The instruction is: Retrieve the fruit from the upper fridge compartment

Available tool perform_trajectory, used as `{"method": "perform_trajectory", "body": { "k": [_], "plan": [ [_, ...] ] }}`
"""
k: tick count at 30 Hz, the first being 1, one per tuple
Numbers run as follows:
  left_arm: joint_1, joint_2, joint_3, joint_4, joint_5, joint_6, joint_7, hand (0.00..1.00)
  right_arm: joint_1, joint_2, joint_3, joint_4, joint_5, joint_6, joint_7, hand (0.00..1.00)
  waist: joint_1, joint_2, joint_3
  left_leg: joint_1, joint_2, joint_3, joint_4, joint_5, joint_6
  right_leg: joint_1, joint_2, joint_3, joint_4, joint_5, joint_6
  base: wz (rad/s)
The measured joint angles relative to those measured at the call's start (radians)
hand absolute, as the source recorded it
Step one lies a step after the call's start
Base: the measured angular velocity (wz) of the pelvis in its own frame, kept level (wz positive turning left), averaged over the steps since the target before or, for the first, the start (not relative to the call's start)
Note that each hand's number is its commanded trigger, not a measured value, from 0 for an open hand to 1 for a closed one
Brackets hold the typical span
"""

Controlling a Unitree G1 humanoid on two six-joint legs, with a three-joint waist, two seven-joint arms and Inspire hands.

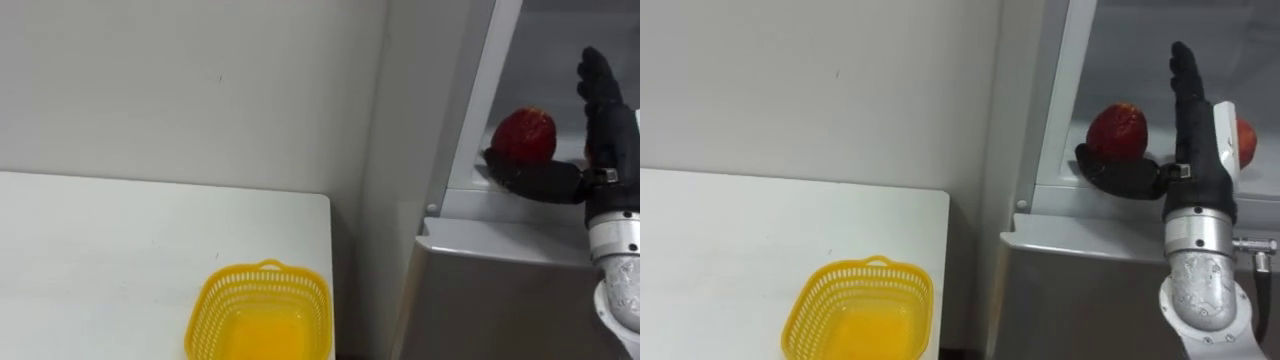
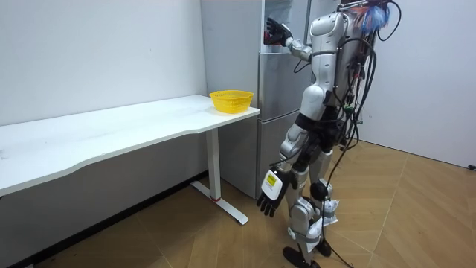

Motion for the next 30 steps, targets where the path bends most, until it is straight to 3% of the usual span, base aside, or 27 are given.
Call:
{"method": "perform_trajectory", "body": {
  "k": [12,19,30],
  "plan": [
    [-0.001,0.013,0.012,-0.008,-0.001,0.014,-0.032,0.00,-0.011,-0.082,0.005,0.021,0.134,0.032,0.127,0.00,0.001,-0.019,-0.0018,0.002,0.000,0.001,0.000,0.000,0.000,0.001,0.000,0.002,0.001,0.000,0.000,0.00],
    [0.002,0.033,0.012,-0.009,-0.001,0.028,-0.031,0.00,-0.054,-0.145,0.038,0.103,0.236,0.055,0.214,0.00,0.001,-0.032,0.0036,0.003,0.000,0.002,0.004,0.000,0.000,0.003,0.000,0.003,0.002,0.000,0.000,0.00],
    [-0.001,0.037,0.012,-0.009,-0.003,0.054,-0.030,0.00,-0.134,-0.151,0.043,0.251,0.314,0.074,0.321,0.00,0.002,-0.036,0.0031,0.012,0.001,0.004,0.008,0.001,-0.001,0.011,0.001,0.004,0.003,0.002,-0.004,0.00]
  ]
}}
